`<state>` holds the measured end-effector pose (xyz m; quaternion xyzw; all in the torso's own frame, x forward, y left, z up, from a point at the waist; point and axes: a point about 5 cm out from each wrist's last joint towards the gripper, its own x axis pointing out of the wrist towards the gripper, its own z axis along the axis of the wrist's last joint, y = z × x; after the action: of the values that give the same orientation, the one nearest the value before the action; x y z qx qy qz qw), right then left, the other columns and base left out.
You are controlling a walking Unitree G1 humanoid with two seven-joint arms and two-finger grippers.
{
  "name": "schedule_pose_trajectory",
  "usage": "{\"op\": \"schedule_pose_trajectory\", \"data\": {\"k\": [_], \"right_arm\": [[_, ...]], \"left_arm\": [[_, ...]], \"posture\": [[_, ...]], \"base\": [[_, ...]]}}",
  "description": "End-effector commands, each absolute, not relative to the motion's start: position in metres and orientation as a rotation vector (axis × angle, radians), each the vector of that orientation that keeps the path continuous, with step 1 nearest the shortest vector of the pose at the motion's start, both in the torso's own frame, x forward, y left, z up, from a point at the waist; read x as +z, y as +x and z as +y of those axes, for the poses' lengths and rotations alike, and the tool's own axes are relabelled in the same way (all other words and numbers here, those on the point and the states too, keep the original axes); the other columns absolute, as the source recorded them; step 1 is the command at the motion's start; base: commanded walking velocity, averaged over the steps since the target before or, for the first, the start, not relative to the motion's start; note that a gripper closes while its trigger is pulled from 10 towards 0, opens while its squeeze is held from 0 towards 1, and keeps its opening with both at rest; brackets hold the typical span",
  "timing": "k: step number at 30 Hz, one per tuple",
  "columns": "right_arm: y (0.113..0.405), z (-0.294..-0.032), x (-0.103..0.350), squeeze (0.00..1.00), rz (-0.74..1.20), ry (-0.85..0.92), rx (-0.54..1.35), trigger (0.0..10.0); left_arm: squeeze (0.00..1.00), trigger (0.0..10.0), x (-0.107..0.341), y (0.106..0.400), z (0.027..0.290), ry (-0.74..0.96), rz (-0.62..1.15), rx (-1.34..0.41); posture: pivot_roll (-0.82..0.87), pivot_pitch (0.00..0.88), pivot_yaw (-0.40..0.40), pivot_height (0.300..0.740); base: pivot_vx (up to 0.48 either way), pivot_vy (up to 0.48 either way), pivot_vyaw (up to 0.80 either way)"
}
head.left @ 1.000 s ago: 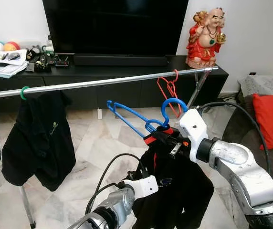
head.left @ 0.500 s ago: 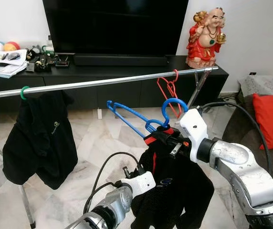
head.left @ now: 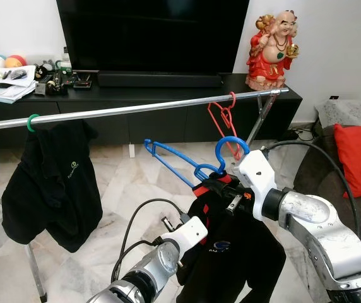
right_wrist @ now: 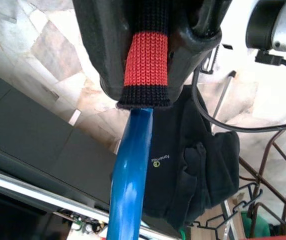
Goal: Hang hanger
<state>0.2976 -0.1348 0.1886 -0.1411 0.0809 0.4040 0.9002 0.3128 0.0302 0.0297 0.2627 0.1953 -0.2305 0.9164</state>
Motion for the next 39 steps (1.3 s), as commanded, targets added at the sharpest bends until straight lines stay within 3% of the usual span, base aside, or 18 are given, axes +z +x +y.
{"op": "schedule_pose_trajectory", "data": {"k": [1, 11, 17, 27, 39], "right_arm": [[0.298, -0.14, 0.186, 0.0, 0.169, -0.307, 0.828, 0.0], [0.295, -0.203, 0.159, 0.0, 0.269, -0.342, 0.735, 0.0], [0.274, -0.238, 0.145, 0.0, 0.281, -0.3, 0.831, 0.0], [0.243, -0.275, 0.131, 0.0, 0.287, -0.129, 0.945, 0.0], [0.215, -0.308, 0.114, 0.0, 0.454, -0.184, 1.013, 0.0]], "left_arm": [[0.0, 0.0, 0.033, 0.314, 0.027, 0.452, 0.406, -0.469], [0.0, 0.0, 0.032, 0.321, 0.052, 0.349, 0.451, -0.385], [0.0, 0.0, 0.032, 0.325, 0.068, 0.314, 0.475, -0.336], [0.0, 0.0, 0.029, 0.324, 0.074, 0.286, 0.502, -0.321], [0.0, 0.0, 0.025, 0.321, 0.075, 0.294, 0.522, -0.333]], "posture": [[-0.14, 0.0, -0.053, 0.74], [-0.14, 0.0, -0.054, 0.74], [-0.14, 0.0, -0.048, 0.74], [-0.14, 0.0, -0.039, 0.74], [-0.15, 0.0, -0.031, 0.74]], "base": [[0.0, 0.0, 0.0], [0.0, 0.0, 0.0], [0.0, 0.0, 0.0], [0.0, 0.0, 0.0], [0.0, 0.0, 0.0]]}}
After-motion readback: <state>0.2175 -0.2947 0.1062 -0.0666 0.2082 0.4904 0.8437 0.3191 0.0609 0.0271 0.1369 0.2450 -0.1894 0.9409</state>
